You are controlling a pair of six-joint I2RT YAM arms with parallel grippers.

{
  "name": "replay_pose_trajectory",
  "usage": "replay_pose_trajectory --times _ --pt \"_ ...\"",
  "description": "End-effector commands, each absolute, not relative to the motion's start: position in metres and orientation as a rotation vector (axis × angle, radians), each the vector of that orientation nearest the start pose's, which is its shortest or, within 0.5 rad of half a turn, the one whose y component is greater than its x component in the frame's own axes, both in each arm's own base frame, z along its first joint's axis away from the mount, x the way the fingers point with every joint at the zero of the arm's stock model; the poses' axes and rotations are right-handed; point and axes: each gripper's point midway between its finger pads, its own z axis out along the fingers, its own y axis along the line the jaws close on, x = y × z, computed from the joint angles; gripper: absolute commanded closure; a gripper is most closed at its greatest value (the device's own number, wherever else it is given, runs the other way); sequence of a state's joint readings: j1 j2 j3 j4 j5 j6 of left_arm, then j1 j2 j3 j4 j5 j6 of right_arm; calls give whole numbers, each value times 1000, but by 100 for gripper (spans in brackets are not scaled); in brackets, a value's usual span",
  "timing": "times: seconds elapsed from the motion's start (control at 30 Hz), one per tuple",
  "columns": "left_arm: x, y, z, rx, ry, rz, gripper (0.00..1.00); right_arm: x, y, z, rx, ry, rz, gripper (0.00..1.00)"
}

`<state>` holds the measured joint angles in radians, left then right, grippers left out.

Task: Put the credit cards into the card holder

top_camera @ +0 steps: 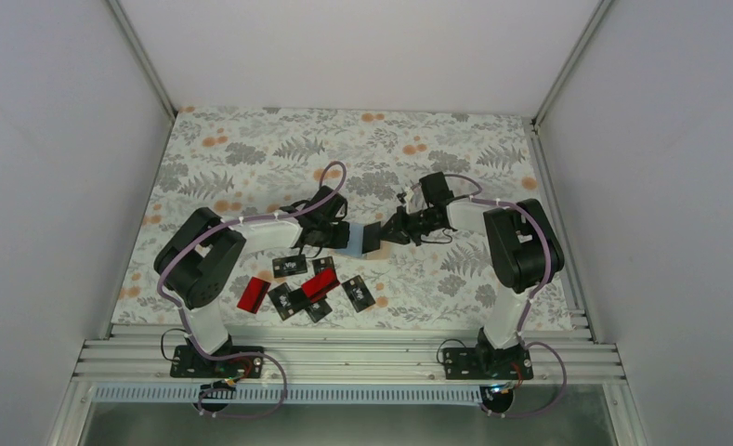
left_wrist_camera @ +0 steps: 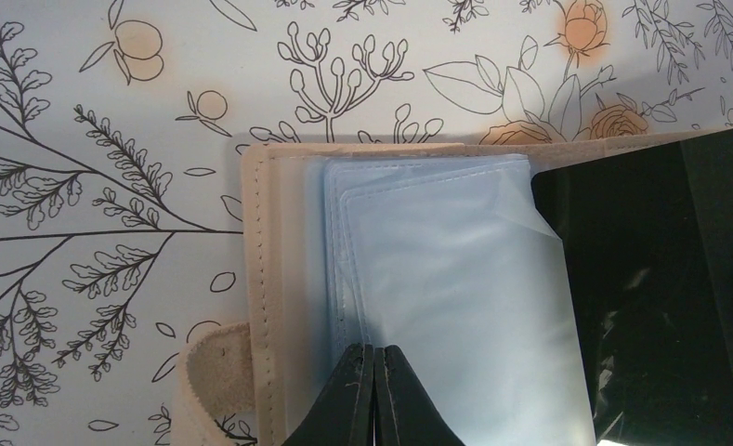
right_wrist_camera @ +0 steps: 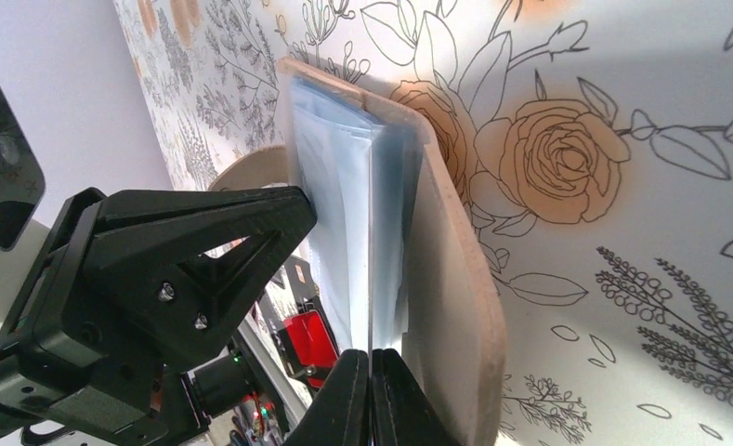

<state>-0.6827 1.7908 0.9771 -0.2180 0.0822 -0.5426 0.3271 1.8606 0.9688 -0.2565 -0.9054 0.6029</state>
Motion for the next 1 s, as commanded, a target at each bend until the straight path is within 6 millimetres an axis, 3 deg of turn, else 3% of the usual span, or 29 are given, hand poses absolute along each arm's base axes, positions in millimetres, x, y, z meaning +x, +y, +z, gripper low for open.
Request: replay_pose_trajectory --times 0.0,0.47,0.97 --pt "292 -259 5 217 2788 -466 98 313 253 58 63 2777 1499 96" --pt "290 -257 3 213 2796 -462 98 307 259 54 59 2787 1518 96" --pt "287 -256 6 206 2793 -473 98 291 268 36 175 2833 1507 96"
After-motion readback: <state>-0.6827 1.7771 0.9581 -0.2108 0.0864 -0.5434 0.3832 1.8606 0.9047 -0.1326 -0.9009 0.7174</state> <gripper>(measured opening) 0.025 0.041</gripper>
